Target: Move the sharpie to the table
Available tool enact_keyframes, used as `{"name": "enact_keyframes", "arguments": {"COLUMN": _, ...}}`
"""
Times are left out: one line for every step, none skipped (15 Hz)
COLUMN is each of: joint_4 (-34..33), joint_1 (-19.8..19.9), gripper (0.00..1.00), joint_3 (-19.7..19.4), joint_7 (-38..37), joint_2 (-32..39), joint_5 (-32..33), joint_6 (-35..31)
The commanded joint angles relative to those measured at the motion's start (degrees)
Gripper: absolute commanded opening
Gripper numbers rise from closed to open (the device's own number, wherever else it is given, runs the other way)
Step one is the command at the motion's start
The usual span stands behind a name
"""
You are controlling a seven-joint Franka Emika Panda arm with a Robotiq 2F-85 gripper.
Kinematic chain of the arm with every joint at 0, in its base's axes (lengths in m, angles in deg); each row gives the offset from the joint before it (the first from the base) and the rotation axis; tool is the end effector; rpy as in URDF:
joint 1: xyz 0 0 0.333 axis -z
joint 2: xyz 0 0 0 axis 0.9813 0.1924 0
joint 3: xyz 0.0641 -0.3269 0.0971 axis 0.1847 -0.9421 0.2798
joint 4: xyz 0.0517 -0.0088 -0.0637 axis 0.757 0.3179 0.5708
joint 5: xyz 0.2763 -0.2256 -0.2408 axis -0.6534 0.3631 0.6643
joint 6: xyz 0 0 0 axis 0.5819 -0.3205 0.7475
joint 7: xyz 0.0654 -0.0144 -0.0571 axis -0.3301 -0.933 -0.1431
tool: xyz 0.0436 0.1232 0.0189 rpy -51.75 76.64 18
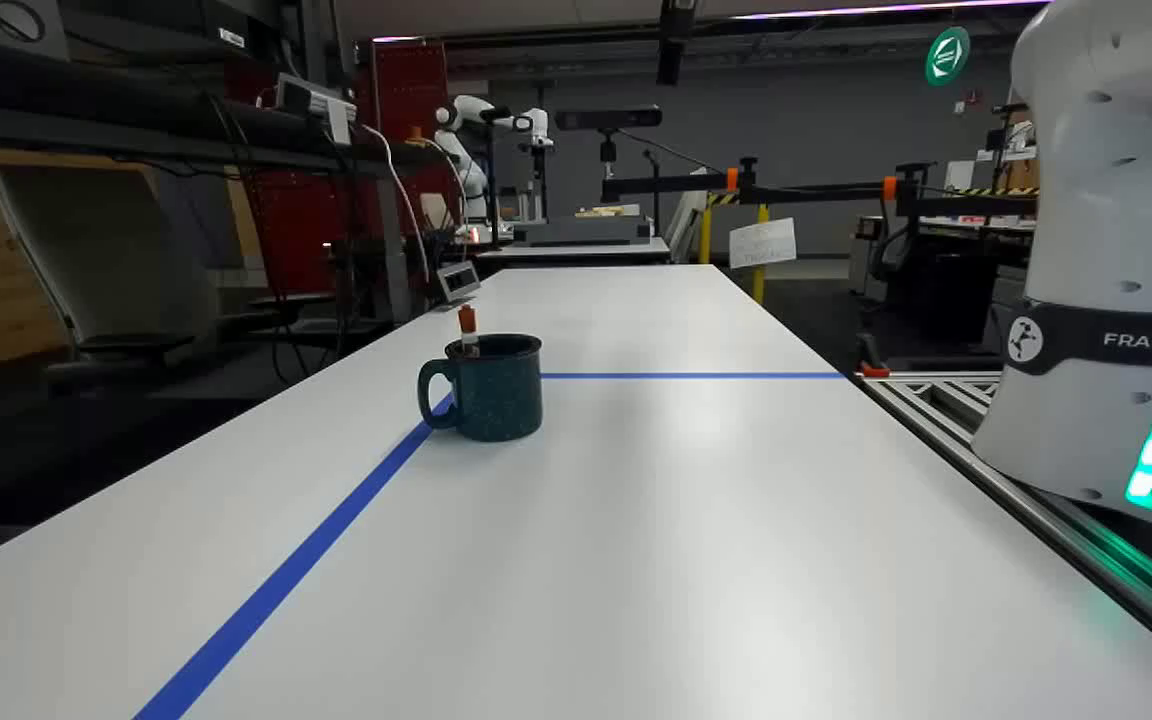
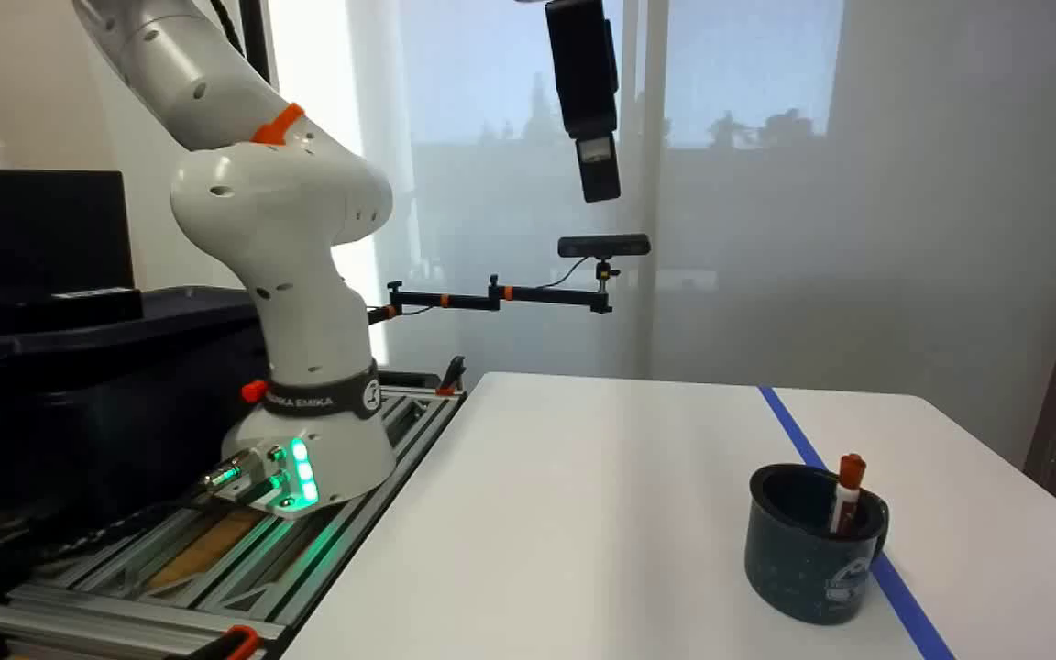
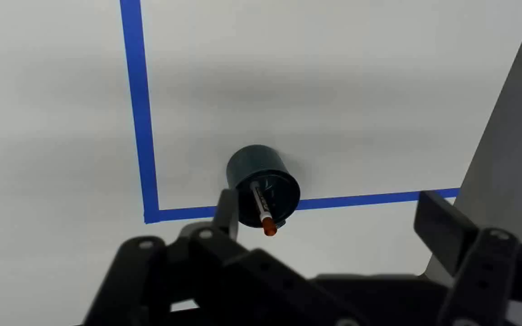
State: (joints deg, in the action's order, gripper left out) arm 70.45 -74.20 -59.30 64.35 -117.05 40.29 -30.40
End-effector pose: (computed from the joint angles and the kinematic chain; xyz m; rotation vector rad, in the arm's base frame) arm 0.3196 -0.1775 0.5002 -2.9168 -0.0917 -0.2601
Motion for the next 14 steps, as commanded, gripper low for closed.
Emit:
{"name": "enact_keyframes", "arguments": {"joint_4": -0.2, "joint_1": 0.9, "gripper": 1.0, "joint_3": 0.7, "joint_7": 0.5, "joint_2": 0.3, "joint_5": -0.6, "joint_6": 0.1}}
{"name": "enact_keyframes", "arguments": {"joint_4": -0.2, "joint_1": 0.9, "gripper": 1.0, "joint_3": 0.7, "joint_7": 0.5, "joint_2": 0.2, "joint_5": -0.6, "joint_6": 0.1}}
{"name": "enact_keyframes", "arguments": {"joint_4": -0.3, "joint_1": 0.9, "gripper": 1.0, "joint_3": 0.7, "joint_7": 0.5, "joint_2": 0.2, "joint_5": -0.6, "joint_6": 0.1}}
{"name": "enact_keyframes", "arguments": {"joint_4": -0.3, "joint_1": 0.9, "gripper": 1.0, "joint_3": 0.7, "joint_7": 0.5, "joint_2": 0.2, "joint_5": -0.6, "joint_6": 0.1}}
{"name": "enact_keyframes", "arguments": {"joint_4": -0.3, "joint_1": 0.9, "gripper": 1.0, "joint_3": 0.7, "joint_7": 0.5, "joint_2": 0.2, "joint_5": -0.6, "joint_6": 0.1}}
{"name": "enact_keyframes", "arguments": {"joint_4": -0.3, "joint_1": 0.9, "gripper": 1.0, "joint_3": 0.7, "joint_7": 0.5, "joint_2": 0.2, "joint_5": -0.6, "joint_6": 0.1}}
{"name": "enact_keyframes", "arguments": {"joint_4": -0.2, "joint_1": 0.6, "gripper": 1.0, "joint_3": 0.6, "joint_7": 0.5, "joint_2": 0.8, "joint_5": -1.0, "joint_6": -0.2}}
{"name": "enact_keyframes", "arguments": {"joint_4": 0.0, "joint_1": 0.3, "gripper": 1.0, "joint_3": 0.7, "joint_7": 0.5, "joint_2": 1.7, "joint_5": -1.2, "joint_6": -1.3}}
{"name": "enact_keyframes", "arguments": {"joint_4": 0.3, "joint_1": 0.1, "gripper": 1.0, "joint_3": 0.8, "joint_7": 0.6, "joint_2": 2.5, "joint_5": -1.3, "joint_6": -2.3}}
{"name": "enact_keyframes", "arguments": {"joint_4": 0.3, "joint_1": -0.1, "gripper": 1.0, "joint_3": 0.9, "joint_7": 0.6, "joint_2": 3.3, "joint_5": -1.4, "joint_6": -2.8}}
{"name": "enact_keyframes", "arguments": {"joint_4": 0.4, "joint_1": -0.3, "gripper": 1.0, "joint_3": 1.2, "joint_7": 0.6, "joint_2": 4.4, "joint_5": -1.4, "joint_6": -4.0}}
{"name": "enact_keyframes", "arguments": {"joint_4": 0.4, "joint_1": -0.5, "gripper": 1.0, "joint_3": 1.5, "joint_7": 0.6, "joint_2": 5.6, "joint_5": -1.6, "joint_6": -5.4}}
{"name": "enact_keyframes", "arguments": {"joint_4": 0.3, "joint_1": -0.6, "gripper": 1.0, "joint_3": 1.5, "joint_7": 0.6, "joint_2": 6.8, "joint_5": -1.9, "joint_6": -6.4}}
{"name": "enact_keyframes", "arguments": {"joint_4": 0.2, "joint_1": -0.7, "gripper": 1.0, "joint_3": 1.7, "joint_7": 0.6, "joint_2": 8.2, "joint_5": -2.1, "joint_6": -7.8}}
